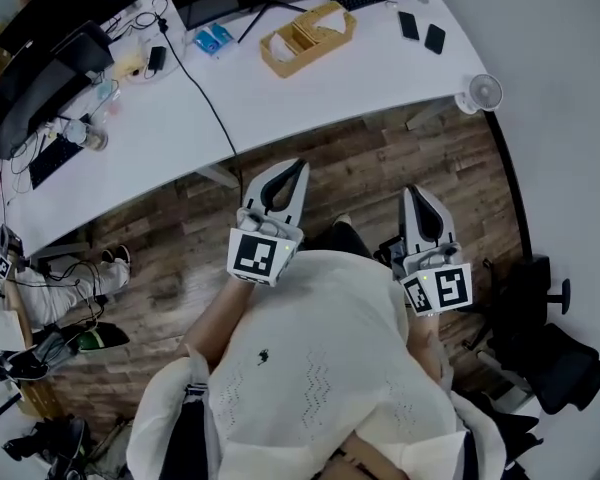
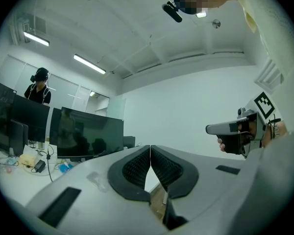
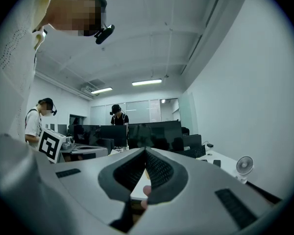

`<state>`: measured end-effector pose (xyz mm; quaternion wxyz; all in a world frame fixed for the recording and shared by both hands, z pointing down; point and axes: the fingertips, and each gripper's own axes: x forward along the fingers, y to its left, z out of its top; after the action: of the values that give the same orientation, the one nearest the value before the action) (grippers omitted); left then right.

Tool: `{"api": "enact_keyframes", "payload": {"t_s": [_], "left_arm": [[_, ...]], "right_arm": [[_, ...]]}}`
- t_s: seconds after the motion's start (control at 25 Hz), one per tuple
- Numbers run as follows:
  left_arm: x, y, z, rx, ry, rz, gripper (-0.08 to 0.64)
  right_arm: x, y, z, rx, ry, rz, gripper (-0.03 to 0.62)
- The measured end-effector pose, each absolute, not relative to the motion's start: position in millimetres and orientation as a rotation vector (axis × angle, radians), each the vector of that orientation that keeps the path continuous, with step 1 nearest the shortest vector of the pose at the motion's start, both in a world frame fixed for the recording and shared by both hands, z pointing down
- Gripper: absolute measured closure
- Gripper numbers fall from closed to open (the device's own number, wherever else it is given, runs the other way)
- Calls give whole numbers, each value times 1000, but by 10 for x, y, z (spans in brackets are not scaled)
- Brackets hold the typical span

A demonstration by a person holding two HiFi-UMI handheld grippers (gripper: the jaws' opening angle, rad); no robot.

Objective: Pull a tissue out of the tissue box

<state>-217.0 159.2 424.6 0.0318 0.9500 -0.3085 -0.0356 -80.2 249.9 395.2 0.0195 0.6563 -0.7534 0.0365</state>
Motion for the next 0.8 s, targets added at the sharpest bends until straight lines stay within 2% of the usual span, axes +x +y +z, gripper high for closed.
{"api": "enact_keyframes", "payload": {"t_s": [0.8], "left_arm": [[-1492, 797, 4358, 2925, -1010, -84, 546]], "right_arm": [[4, 1621, 4109, 1976, -2318, 97, 591]]}}
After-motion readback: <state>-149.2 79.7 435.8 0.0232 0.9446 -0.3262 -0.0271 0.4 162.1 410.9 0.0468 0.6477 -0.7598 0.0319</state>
